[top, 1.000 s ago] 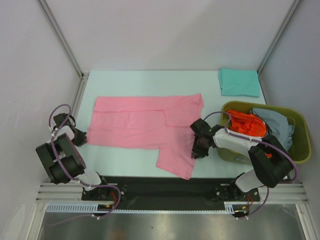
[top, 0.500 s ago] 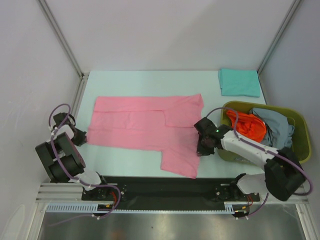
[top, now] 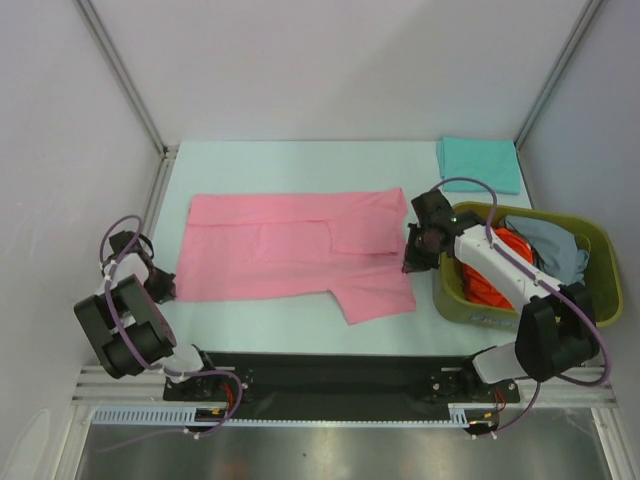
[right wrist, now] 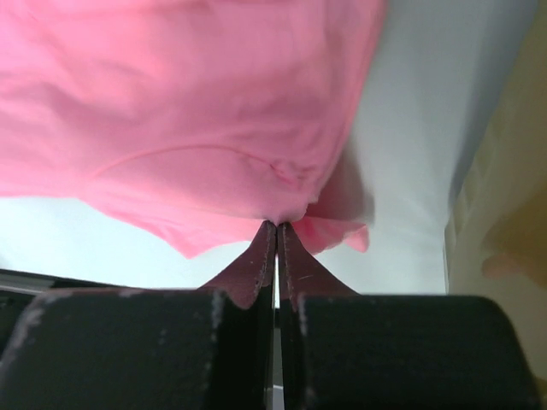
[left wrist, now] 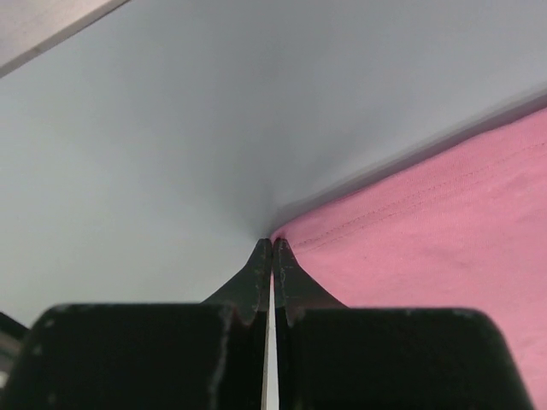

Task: Fold and stack the t-shirts
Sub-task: Fold the tshirt

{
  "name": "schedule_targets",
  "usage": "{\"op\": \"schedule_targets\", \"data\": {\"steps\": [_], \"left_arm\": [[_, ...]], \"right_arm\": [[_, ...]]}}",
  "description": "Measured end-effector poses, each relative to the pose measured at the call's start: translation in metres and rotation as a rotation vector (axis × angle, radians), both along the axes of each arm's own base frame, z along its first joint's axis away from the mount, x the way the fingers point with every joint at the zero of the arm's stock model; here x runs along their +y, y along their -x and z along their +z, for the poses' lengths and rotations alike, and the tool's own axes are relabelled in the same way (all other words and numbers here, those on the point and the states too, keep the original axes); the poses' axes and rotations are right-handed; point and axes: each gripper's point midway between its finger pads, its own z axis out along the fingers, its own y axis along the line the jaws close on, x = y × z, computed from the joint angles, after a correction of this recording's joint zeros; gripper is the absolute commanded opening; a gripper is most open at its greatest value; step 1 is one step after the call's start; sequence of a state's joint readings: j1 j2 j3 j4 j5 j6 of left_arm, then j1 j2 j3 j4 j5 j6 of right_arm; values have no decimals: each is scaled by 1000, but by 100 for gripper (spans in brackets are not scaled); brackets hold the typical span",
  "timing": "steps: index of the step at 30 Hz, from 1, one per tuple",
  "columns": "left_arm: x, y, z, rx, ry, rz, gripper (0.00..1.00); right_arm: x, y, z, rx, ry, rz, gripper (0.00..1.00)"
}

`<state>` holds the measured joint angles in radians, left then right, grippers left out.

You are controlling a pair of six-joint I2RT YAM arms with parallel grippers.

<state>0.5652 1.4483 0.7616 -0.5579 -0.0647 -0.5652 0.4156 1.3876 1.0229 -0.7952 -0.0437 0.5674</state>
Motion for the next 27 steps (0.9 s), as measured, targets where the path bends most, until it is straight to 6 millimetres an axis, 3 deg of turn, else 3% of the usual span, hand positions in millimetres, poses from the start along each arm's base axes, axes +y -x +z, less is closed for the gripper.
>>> {"op": "schedule_targets", "data": {"steps": [4, 12, 16, 22, 27], "left_arm": [[-3, 9, 0, 30, 8, 7, 0], [-7, 9, 5, 63, 26, 1, 0], [-2, -9, 24, 19, -4, -17, 0], [7, -52, 65, -84, -51, -57, 0], [9, -82, 72, -92, -51, -94, 0]], "right_arm": [[2, -23, 7, -5, -24, 18, 0], [-2, -25, -1, 55, -36, 39, 0], [-6, -48, 7, 45, -49, 23, 0], [-3, -89, 19, 10, -76, 18, 0], [1, -112, 17, 10, -88, 17, 0]]}}
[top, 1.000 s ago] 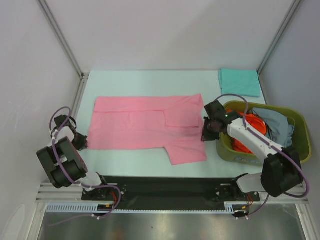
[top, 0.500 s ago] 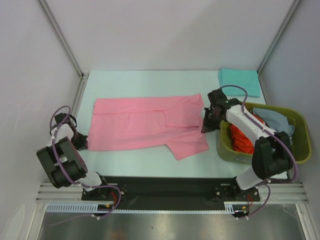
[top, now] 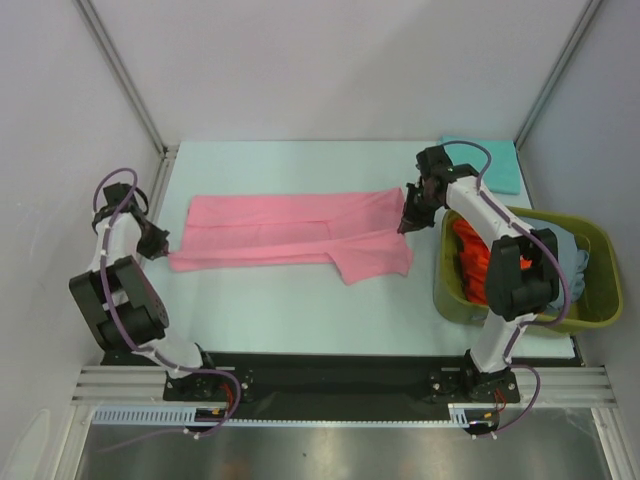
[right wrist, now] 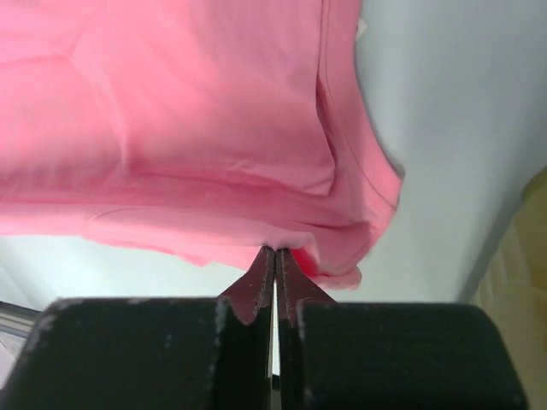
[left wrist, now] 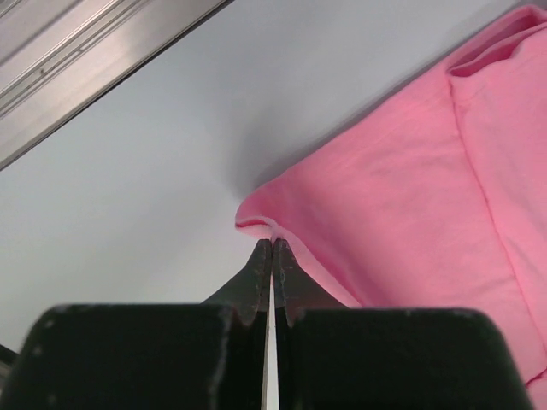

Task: Fold and stack the t-shirts
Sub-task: Fold the tshirt

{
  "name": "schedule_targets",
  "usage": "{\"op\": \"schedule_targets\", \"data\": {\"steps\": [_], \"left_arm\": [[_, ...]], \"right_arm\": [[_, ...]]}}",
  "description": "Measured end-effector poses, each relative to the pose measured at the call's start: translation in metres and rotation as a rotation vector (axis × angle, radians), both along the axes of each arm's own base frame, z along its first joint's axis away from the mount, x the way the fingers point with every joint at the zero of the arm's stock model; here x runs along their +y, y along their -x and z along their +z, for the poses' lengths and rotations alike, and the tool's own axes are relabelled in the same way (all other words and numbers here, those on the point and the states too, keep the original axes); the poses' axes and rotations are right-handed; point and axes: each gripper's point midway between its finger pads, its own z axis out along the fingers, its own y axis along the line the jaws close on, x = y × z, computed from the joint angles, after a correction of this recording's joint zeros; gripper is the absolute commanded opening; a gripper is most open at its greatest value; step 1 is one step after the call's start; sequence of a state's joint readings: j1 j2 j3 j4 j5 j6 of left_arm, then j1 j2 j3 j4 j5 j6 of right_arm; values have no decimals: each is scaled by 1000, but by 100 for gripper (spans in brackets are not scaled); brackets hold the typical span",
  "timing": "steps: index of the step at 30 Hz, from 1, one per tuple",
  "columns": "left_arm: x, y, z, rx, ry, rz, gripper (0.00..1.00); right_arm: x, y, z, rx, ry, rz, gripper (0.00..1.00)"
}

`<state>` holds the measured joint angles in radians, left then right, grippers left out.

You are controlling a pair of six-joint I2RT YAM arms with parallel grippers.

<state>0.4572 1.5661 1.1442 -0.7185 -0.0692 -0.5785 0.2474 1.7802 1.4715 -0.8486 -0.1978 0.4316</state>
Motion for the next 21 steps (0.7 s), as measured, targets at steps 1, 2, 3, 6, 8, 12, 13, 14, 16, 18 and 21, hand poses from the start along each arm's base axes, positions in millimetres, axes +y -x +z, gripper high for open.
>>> {"op": "schedule_targets", "data": {"steps": [1, 2, 3, 6, 8, 12, 13, 14, 16, 18, 21], "left_arm": [[-1, -5, 0, 4, -1, -9, 0], [-3, -12, 0, 9, -2, -23, 0], [-5, -19, -1, 12, -2, -37, 0], [-10, -39, 0, 9, -2, -71, 0], [-14, -49, -2, 16, 2, -90, 0], [-15, -64, -5, 23, 5, -106, 0], [-15, -67, -6, 24, 6, -108, 0], [-14, -70, -6, 23, 6, -110, 1], [-13, -75, -7, 24, 7, -112, 0], [-13, -78, -8, 29, 9, -113, 0], [-12, -81, -14, 44, 16, -114, 0]], "right_arm": [[0, -4, 0, 1, 1, -2, 0], [-1, -7, 0, 1, 0, -6, 0], [-1, -11, 0, -2, -1, -10, 0], [-6, -22, 2, -11, -2, -28, 0], [-10, -29, 1, -14, -3, -40, 0], [-16, -40, -7, -1, -1, -59, 0], [-16, -41, -11, 8, 0, -60, 0], [-16, -42, -14, 16, 2, -60, 0], [-15, -46, -20, 29, 2, -58, 0], [-14, -50, -26, 40, 2, -57, 0], [-13, -54, -33, 54, 3, -56, 0]]}}
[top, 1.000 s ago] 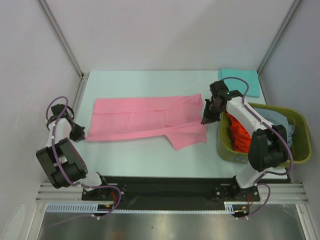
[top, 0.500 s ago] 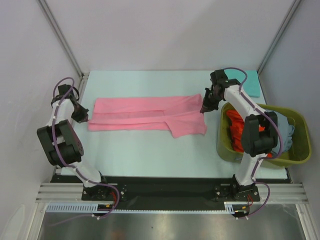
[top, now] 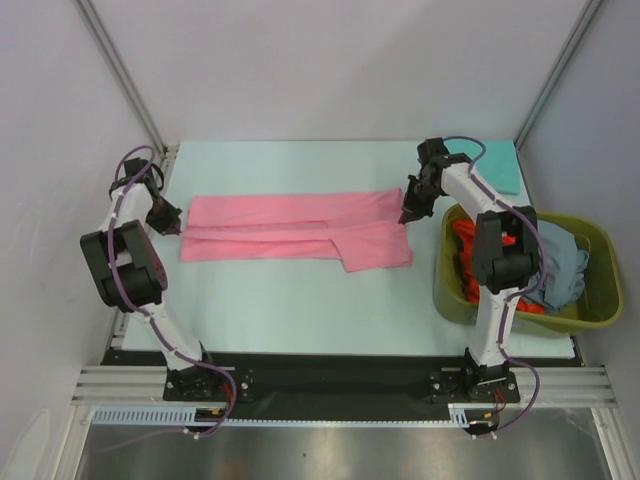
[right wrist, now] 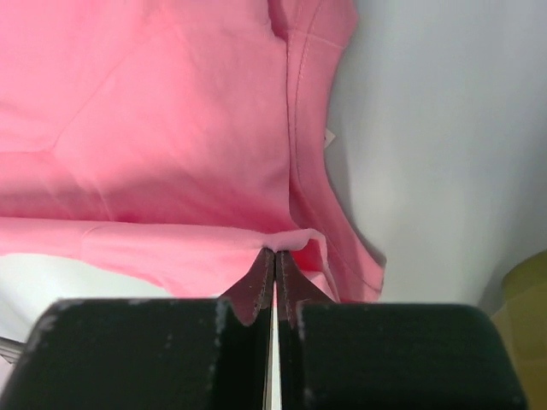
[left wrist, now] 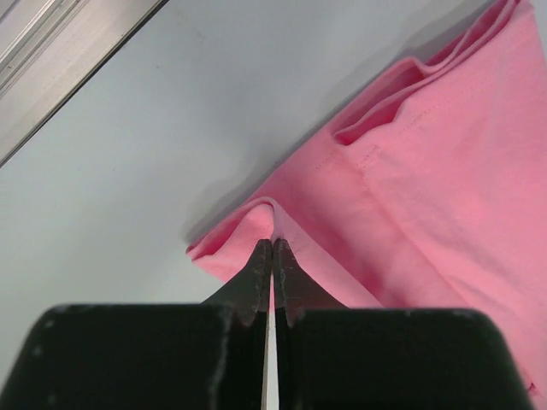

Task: Fold and stack the t-shirts
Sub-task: Fold the tshirt

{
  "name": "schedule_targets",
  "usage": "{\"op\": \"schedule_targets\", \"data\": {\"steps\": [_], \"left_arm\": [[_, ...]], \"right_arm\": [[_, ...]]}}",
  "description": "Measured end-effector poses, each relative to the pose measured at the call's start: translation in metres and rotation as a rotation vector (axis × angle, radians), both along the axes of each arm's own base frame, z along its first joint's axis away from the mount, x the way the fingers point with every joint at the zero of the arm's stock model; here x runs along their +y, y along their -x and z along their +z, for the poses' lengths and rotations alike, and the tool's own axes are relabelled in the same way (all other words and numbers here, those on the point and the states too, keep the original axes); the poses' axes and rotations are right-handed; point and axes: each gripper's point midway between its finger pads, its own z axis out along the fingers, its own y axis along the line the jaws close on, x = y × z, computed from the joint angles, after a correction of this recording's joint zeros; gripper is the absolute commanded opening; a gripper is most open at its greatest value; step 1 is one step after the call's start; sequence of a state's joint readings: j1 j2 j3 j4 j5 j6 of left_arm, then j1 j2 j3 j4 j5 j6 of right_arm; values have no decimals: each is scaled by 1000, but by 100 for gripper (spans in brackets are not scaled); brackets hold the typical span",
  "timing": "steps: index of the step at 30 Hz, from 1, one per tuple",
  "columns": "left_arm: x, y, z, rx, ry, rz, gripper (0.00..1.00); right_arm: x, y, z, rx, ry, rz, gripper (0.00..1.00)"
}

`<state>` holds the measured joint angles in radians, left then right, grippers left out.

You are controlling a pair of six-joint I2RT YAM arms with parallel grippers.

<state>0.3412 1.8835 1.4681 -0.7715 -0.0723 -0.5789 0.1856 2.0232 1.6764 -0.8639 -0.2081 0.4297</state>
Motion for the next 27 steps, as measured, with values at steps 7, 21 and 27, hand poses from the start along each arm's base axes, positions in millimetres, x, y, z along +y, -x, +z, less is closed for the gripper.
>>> {"op": "schedule_targets", "data": {"steps": [7, 21, 27], "left_arm": [[1, -7, -9, 21, 10, -3, 0], [1, -17, -24, 53, 24, -9, 0], [3, -23, -26, 52, 26, -10, 4]], "right_arm": [[3, -15, -4, -2, -7, 4, 0], [1, -24, -16, 27, -10, -3, 1], [0, -30, -17, 24, -12, -7, 4]]}}
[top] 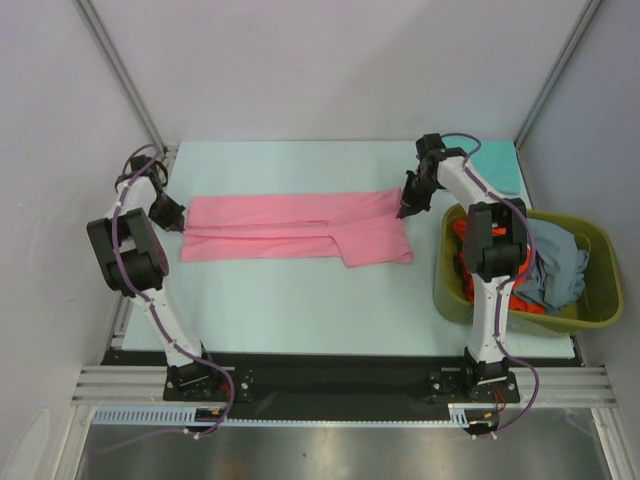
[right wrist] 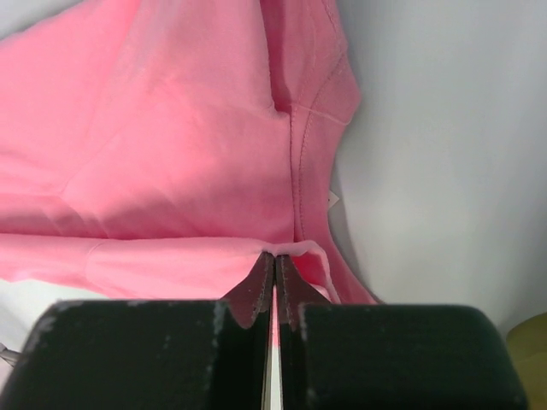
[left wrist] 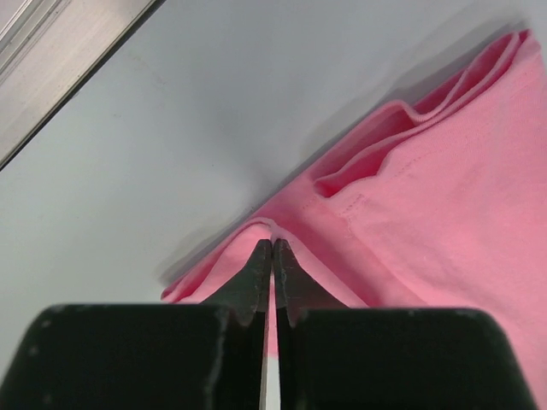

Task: Fold and stack the t-shirts
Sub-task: Fold the tshirt

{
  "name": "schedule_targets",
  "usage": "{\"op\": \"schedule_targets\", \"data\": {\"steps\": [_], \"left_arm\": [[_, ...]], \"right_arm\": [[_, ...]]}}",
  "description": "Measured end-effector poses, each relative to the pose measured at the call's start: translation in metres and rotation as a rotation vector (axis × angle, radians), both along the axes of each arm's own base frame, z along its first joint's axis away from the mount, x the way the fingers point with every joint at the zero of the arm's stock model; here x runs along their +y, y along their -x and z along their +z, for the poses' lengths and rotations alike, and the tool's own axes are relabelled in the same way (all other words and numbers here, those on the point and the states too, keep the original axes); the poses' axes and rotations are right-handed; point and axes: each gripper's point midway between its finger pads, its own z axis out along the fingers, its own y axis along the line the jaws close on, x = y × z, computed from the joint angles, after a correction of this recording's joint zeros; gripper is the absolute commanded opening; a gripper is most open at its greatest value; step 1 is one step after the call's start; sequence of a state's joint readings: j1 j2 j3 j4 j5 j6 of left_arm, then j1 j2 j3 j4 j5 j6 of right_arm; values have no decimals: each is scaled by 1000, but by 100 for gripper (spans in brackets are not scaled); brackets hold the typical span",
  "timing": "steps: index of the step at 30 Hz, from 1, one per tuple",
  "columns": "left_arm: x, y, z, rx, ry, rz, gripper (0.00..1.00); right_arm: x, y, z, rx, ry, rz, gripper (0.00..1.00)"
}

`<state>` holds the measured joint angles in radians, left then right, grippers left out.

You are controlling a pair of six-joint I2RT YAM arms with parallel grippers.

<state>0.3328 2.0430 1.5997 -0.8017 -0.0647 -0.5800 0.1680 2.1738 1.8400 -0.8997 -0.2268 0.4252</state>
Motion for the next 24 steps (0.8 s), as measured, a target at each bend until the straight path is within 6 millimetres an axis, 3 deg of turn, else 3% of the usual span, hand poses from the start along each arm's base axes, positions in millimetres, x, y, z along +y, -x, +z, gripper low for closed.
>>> {"op": "schedule_targets", "data": {"steps": [6, 12, 16, 18, 21, 24], "left_arm": [[1, -3, -2, -1, -4, -3, 32], [3, -5, -2, 0, -11, -6, 49], [10, -14, 12, -28, -60, -21, 63], [14, -15, 23, -45, -95, -33, 63], [11, -14, 48, -94, -129, -65, 51], [-4, -8, 74, -181, -137, -123, 38]], "right_arm": [[0, -7, -6, 5, 2, -1, 8], [-3, -21, -10, 7, 11, -14, 27], [-15, -32, 3, -20, 86, -18, 40], [-22, -34, 13, -46, 134, -9, 41], [-20, -26, 27, -69, 177, 17, 41], [9, -12, 41, -90, 168, 73, 41]]}}
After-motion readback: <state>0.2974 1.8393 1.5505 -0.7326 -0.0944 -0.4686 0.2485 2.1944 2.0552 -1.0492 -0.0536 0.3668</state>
